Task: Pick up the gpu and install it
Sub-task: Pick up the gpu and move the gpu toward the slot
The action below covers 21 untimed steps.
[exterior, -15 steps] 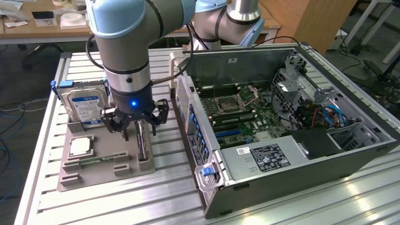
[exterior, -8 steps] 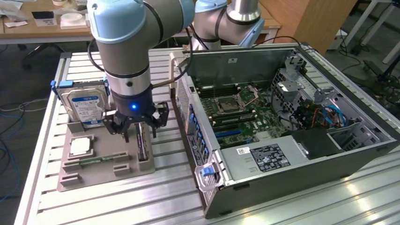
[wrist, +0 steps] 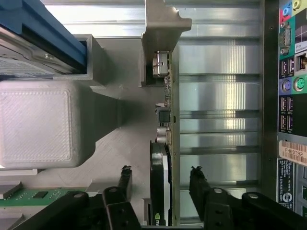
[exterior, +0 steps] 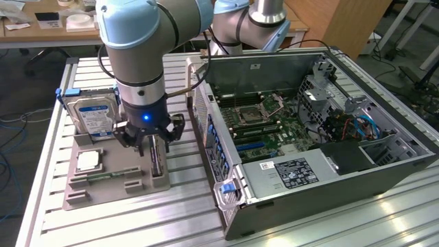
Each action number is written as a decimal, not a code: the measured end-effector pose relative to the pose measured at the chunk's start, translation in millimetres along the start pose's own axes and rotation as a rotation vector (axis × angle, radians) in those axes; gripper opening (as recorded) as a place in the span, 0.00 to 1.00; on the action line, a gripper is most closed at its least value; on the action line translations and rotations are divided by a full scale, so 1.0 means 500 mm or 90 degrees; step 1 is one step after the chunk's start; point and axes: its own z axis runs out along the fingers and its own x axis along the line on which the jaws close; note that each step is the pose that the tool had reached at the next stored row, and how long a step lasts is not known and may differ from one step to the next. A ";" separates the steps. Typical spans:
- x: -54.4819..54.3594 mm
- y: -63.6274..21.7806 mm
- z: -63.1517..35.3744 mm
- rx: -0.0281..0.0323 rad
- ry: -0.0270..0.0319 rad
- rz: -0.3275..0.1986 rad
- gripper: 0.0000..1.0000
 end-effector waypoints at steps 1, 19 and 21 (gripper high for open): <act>0.000 0.000 0.000 0.0000 0.0000 0.000 0.57; -0.006 0.000 0.000 0.0000 0.0000 0.000 0.28; -0.006 0.000 0.000 -0.0001 -0.0001 0.000 0.28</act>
